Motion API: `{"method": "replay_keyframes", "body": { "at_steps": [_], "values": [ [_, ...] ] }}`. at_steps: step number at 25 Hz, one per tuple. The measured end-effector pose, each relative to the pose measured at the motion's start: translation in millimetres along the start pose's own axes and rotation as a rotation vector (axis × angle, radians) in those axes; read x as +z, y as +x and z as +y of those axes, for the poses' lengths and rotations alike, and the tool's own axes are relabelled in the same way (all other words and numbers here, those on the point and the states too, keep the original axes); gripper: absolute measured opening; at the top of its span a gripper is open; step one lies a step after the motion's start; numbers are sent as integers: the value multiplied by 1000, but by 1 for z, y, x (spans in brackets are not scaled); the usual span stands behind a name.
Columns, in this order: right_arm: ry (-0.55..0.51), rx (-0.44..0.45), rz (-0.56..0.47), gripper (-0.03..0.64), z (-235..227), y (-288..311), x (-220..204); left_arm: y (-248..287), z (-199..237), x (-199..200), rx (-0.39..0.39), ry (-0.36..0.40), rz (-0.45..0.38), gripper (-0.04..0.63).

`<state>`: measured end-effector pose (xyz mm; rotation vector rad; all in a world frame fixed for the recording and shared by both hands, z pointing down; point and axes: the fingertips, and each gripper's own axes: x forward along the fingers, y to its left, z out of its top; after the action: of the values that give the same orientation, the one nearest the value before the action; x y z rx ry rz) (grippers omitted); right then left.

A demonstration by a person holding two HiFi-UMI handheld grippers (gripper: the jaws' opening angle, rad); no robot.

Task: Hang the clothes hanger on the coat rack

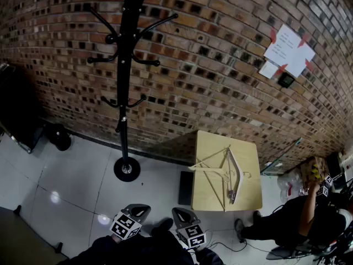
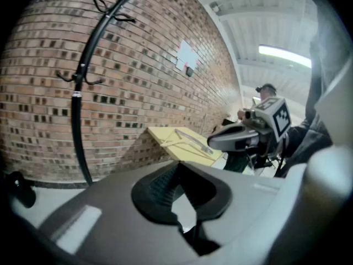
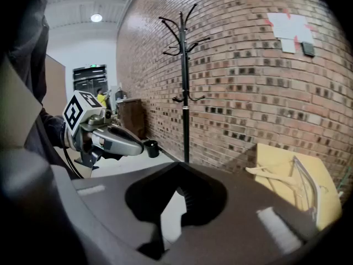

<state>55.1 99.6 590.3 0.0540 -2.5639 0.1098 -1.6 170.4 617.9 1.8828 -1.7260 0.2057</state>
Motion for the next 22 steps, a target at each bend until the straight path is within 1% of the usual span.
{"method": "replay_keyframes", "body": {
  "at_steps": [5, 11, 12, 16, 22],
  "values": [
    [45, -89, -20, 5, -86, -33, -15, 76, -34, 35, -74, 68, 12, 0],
    [136, -185, -47, 8, -157, -65, -36, 143, -76, 59, -192, 152, 81, 0],
    [148, -196, -51, 22, -168, -68, -38, 154, -80, 63, -202, 164, 90, 0],
    [186, -229, -63, 40, -213, -81, -52, 205, -92, 79, -220, 205, 127, 0],
    [247, -300, -72, 55, -272, -110, -74, 279, -115, 115, -285, 266, 164, 2]
  ]
}}
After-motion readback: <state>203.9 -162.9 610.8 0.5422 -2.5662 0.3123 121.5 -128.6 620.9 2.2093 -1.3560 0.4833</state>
